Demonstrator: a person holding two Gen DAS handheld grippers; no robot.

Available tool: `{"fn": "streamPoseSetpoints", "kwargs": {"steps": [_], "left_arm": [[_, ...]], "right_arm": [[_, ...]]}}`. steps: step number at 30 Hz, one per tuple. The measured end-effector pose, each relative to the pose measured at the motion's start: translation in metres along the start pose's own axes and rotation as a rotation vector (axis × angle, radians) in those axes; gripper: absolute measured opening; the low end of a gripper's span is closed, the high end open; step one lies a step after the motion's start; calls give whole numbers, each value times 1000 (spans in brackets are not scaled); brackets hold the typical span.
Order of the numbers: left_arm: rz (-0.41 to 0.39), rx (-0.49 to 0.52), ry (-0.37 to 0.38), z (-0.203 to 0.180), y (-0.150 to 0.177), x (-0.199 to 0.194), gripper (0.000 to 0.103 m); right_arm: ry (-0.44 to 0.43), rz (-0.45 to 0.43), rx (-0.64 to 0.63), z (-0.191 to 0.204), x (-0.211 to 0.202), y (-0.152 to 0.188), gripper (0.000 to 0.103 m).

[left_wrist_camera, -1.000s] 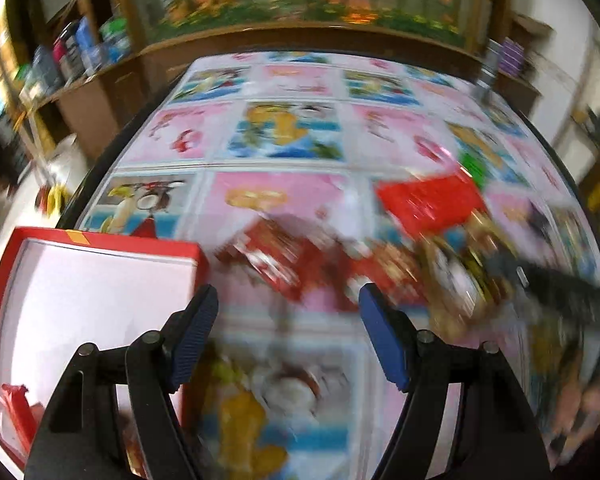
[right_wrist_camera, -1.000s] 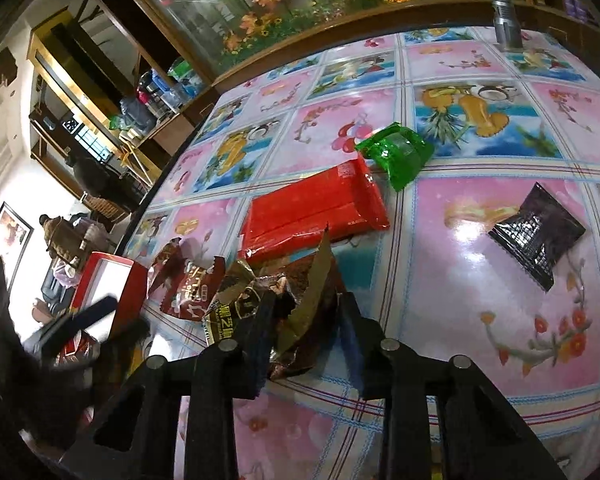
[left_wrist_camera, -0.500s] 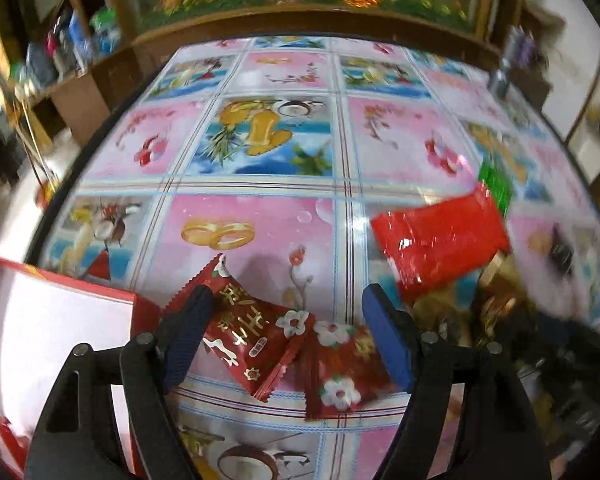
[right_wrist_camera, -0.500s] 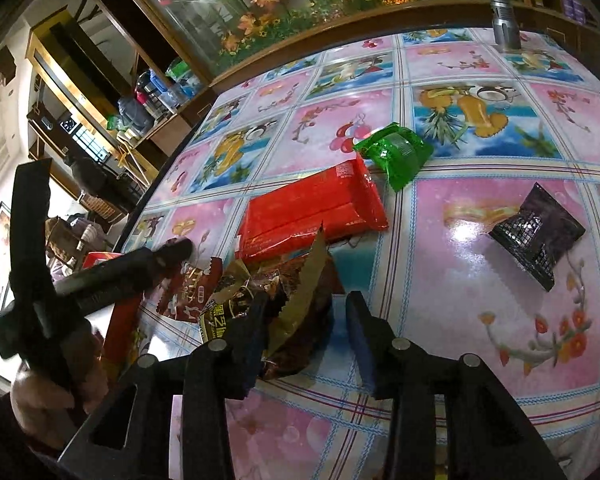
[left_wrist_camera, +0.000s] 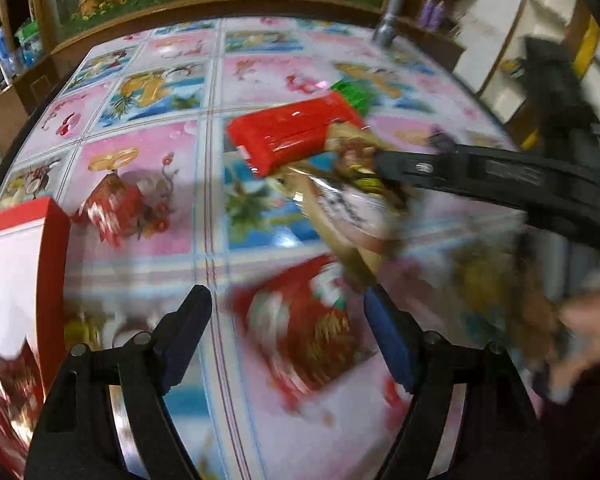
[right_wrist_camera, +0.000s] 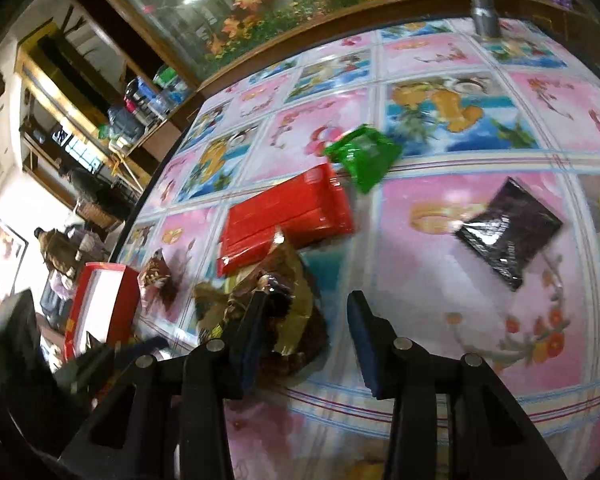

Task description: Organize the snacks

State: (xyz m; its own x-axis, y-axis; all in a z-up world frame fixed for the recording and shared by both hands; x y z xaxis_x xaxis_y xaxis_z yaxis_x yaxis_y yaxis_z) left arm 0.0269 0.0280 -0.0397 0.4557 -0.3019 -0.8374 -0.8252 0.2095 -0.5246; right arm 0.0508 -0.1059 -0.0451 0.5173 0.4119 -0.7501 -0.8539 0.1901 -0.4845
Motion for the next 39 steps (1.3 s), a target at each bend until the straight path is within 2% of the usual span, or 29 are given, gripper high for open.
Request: {"fn": "streamPoseSetpoints", "kwargs": {"steps": [2,4,6,7,8,11,18,24,29,32,35,39], "left_arm": [[-48,21,-2,-3,5,-19,78],[-76,44,-35,-2,8,-35,78],[-86,53,-64,2,12,-43,78],[-86,57,-80,3,14,-45,78],[-85,63,-94,5,15,-44,78],[-68,84,-104,6,22,-40,78],[-6,113,-37,-8,25,-21,78],[52,93,-16,-6,22,3,78],[35,112,-31,-8,21,7,78],[22,118,-34,-8,21,7,78],[2,125,-48,-9,20,7,67],[-19,142,-46,-11,19,6,49]], "right_arm": [[1,-3,12,-1,-2,0,45],[-15,-6,3,3,-4,0,47],[-39,3,-6,10,-5,1,59],[-43,6,-7,12,-5,2,69],[-45,7,-13,15,-4,3,72],[-38,20,-29,20,0,6,72],[-66,-30,-11,24,5,7,79],[16,-58,-121,37,10,11,80],[169,-75,-255,44,15,14,79],[233,-73,-278,38,15,14,77],[262,-66,-272,28,12,11,74],[305,-68,-309,27,12,14,73]]}}
Point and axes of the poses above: each gripper's, at about its wrist camera, not at the fingertips, and x roughly the way its jaws point, z to its left, y to its underside, the point moved 4 cm from there along x, roughly the way its jaws point, and after that the axes turned 2 degrees about y, right-handed, at the moved point
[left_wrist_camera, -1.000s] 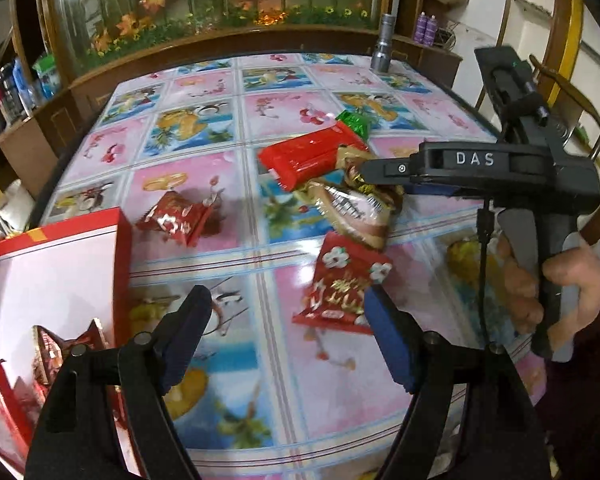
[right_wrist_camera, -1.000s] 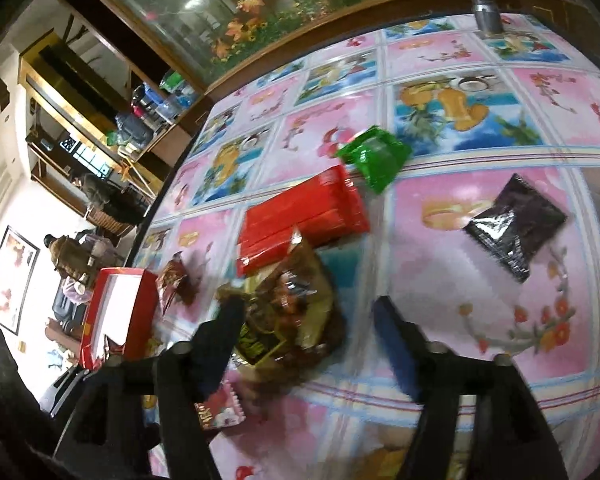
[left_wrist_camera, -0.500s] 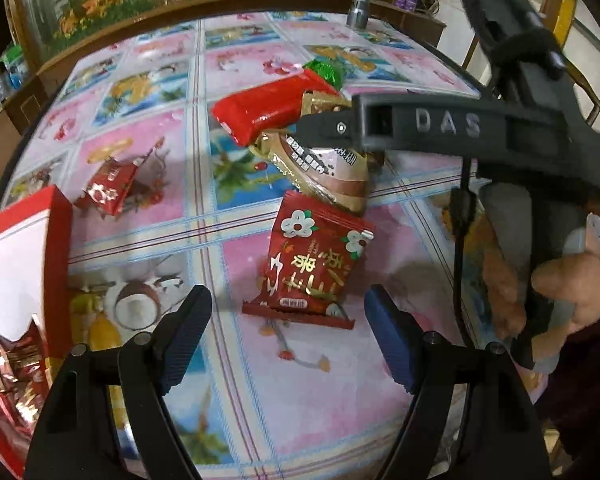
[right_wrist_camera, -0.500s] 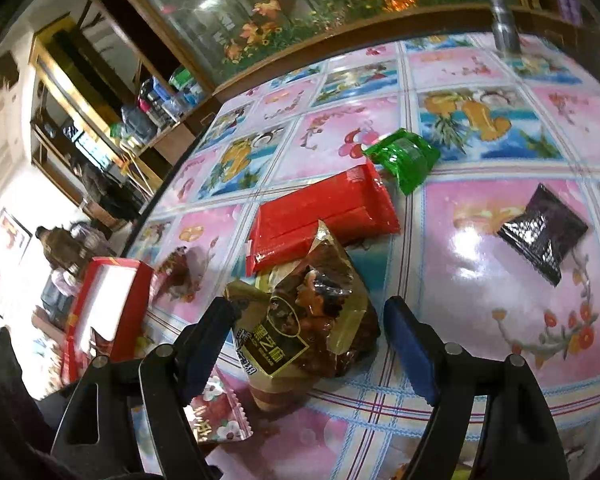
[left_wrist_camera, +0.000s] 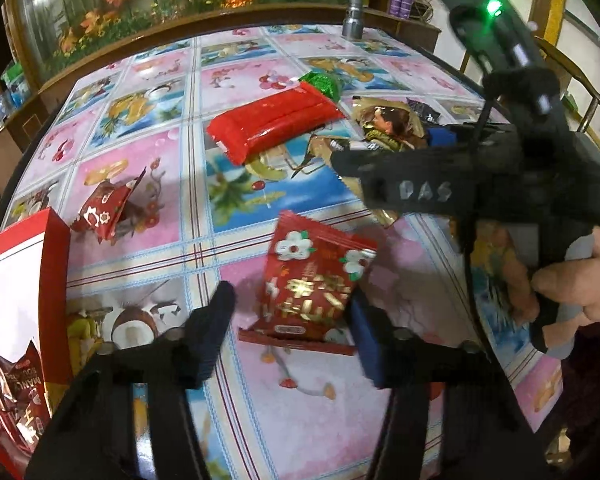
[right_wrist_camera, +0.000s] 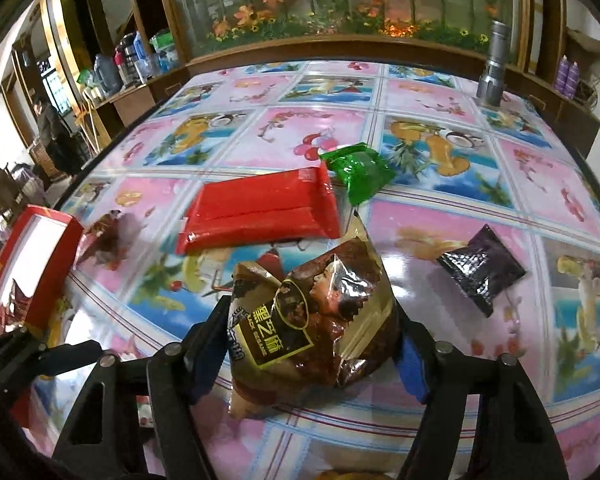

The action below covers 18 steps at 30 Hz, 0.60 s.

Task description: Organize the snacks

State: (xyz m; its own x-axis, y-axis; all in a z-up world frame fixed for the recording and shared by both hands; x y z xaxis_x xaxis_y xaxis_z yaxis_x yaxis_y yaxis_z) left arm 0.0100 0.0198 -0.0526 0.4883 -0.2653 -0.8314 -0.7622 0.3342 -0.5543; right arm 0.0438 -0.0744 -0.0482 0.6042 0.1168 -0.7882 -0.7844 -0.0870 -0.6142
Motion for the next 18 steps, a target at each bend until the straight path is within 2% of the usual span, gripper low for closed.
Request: {"fn": "streamPoseSetpoints", "kwargs": {"steps": [3,4,6,10,18], "left_arm": [[-9,-11,-1,1,0,0,47],[-13,-16,-2,1,0,-1,39],[-19,-37,4,4,1,-3,31],[-26,-92,34,10,3,-6,31],[-47,-148,65,17,7,-20,30]], "right_arm": [[42,-4,-50,5,1,2,72],[40,-4,-48,5,1,2,71],[32,-9,-28,1,-1,1,67],[5,-13,49,-13,-4,-1,62],[-171,1,203,-30,-7,-5,61]]}}
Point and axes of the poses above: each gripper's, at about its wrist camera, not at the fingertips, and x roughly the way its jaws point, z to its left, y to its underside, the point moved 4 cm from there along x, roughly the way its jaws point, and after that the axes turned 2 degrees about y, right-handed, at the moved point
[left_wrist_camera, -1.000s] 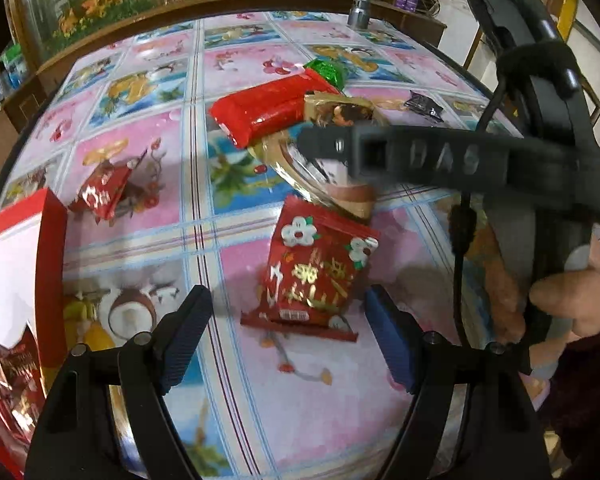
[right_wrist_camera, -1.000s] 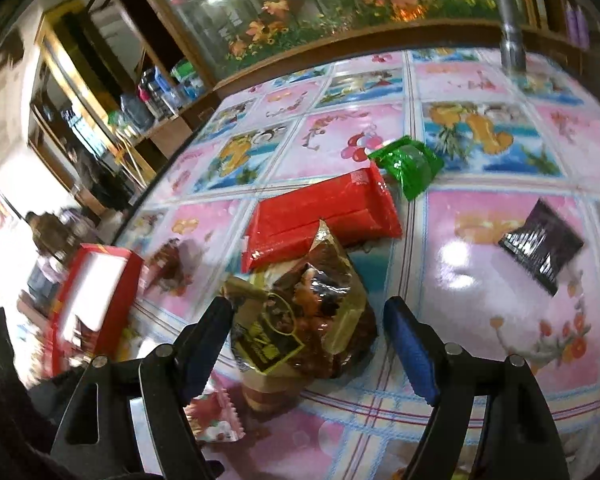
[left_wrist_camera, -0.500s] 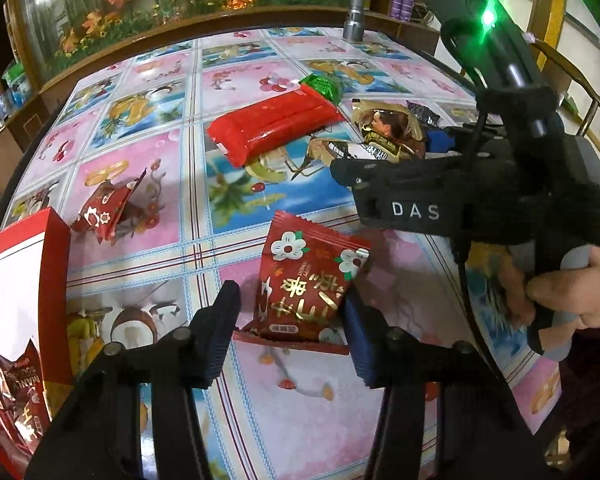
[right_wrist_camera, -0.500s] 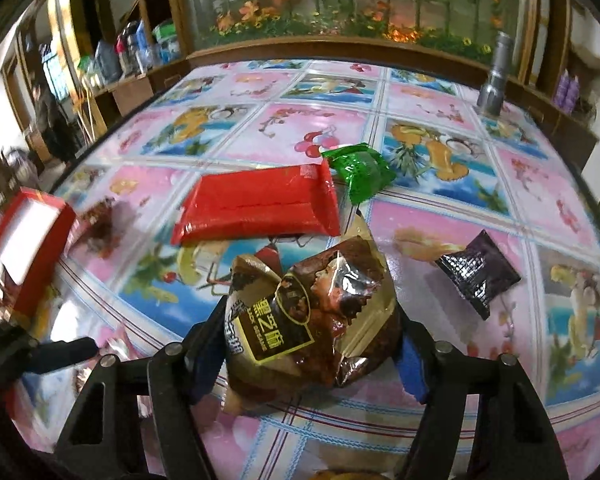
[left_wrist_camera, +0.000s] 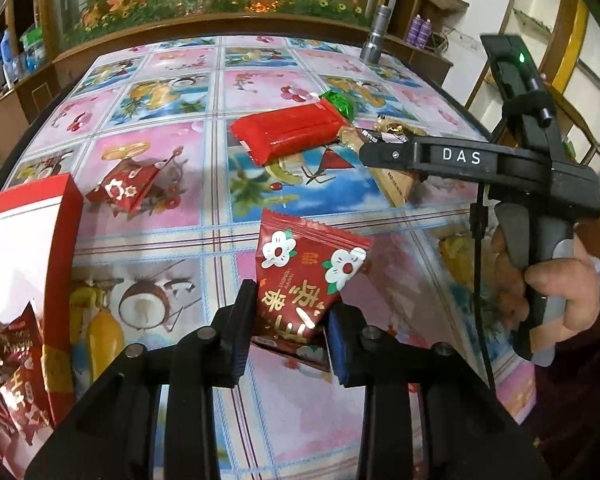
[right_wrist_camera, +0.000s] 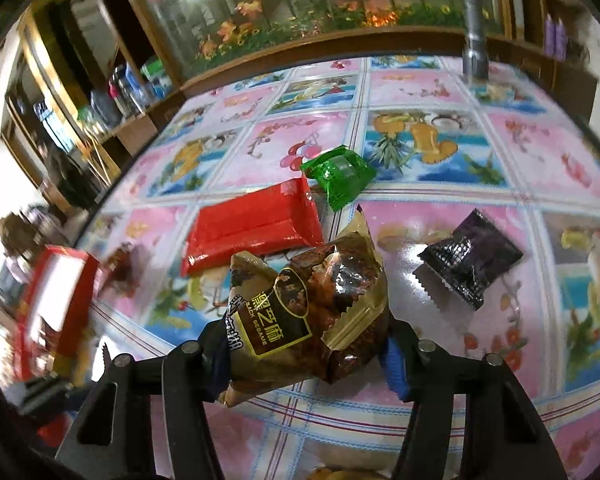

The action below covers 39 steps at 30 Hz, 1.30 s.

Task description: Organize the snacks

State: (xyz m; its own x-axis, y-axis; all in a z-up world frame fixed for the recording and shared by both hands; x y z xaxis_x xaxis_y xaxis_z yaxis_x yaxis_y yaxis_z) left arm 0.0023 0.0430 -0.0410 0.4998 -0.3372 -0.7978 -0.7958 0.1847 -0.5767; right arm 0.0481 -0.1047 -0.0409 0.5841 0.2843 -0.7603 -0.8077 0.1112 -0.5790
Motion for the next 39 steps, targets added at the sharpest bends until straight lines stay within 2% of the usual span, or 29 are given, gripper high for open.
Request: {"fn": "streamPoseSetpoints", "kwargs": {"steps": [5,8,12,18,19,24,29,32,34,37,39], "left_arm": [[-49,-25,-6,5,3,-25,30],[-109,-25,-23,10,4,-49,29],[-133,-35,-22,19,5,-62,29],[-90,-49,-36,24,10,-46,30],[-77,-48,-50,24,10,-41,37],[-26,-49,-64,23,9,-19,59],[12,-49,-62,21,12,-1,59],[-11,-45,-67,21,12,0,59],[-21,-27,-80,20,11,2,43],[-26,-22,-74,18,11,0,31],[-41,-31,-72,19,12,-3,29]], "right_arm": [[-103,-10,38,3,-5,-2,60],[-167,-35,47,7,-11,-5,60],[-209,-66,39,16,-17,-6,60],[-167,-81,30,17,-17,-6,60],[-165,-73,36,15,-15,-5,60],[-136,-51,41,11,-9,-4,60],[-126,-33,44,9,-5,-1,61],[-119,-16,50,8,-1,0,61],[-114,-11,48,8,0,0,61],[-111,-13,42,9,0,1,61],[-111,-13,43,9,0,1,61]]}}
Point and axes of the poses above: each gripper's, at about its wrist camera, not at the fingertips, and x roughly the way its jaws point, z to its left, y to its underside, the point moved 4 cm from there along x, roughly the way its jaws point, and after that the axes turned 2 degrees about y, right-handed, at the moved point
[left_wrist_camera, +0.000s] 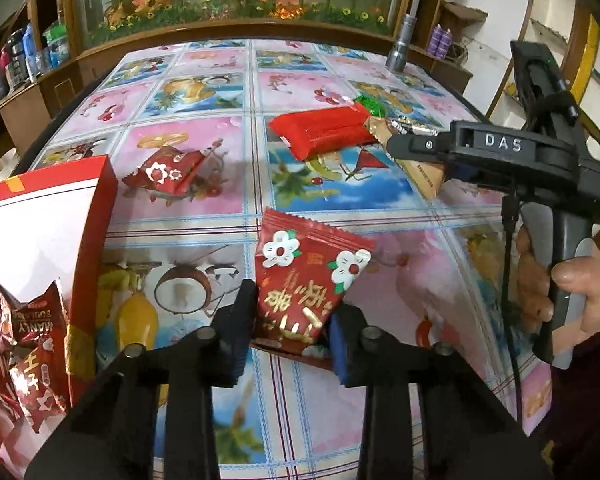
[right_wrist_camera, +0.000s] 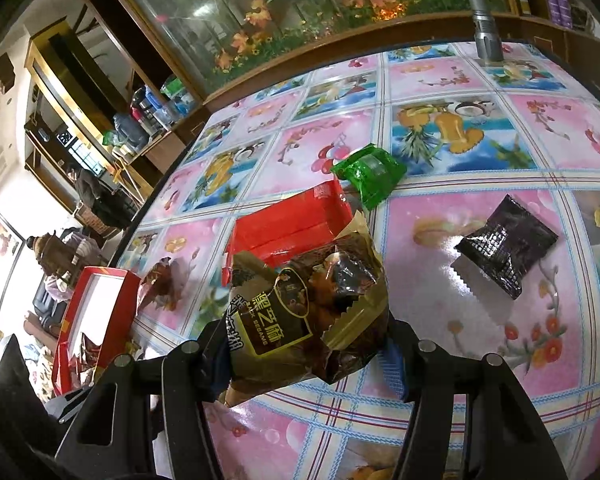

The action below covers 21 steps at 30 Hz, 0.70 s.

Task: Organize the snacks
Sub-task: 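Carry both packets over the box and open both tools to drop them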

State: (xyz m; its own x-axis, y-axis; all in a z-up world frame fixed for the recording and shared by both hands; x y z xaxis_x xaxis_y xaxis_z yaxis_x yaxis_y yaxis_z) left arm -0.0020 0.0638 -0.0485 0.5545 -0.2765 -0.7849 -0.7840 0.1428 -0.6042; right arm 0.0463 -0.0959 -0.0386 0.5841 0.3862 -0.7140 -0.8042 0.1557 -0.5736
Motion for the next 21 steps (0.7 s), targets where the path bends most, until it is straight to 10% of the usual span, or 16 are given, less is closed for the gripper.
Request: {"fn": "streamPoseSetpoints", "kwargs": {"steps": [21], "left_arm": [[-190,-138,-79,74,-8,-94,29]], "right_arm": [[-186,-42,-179,91,1,17,60]]}}
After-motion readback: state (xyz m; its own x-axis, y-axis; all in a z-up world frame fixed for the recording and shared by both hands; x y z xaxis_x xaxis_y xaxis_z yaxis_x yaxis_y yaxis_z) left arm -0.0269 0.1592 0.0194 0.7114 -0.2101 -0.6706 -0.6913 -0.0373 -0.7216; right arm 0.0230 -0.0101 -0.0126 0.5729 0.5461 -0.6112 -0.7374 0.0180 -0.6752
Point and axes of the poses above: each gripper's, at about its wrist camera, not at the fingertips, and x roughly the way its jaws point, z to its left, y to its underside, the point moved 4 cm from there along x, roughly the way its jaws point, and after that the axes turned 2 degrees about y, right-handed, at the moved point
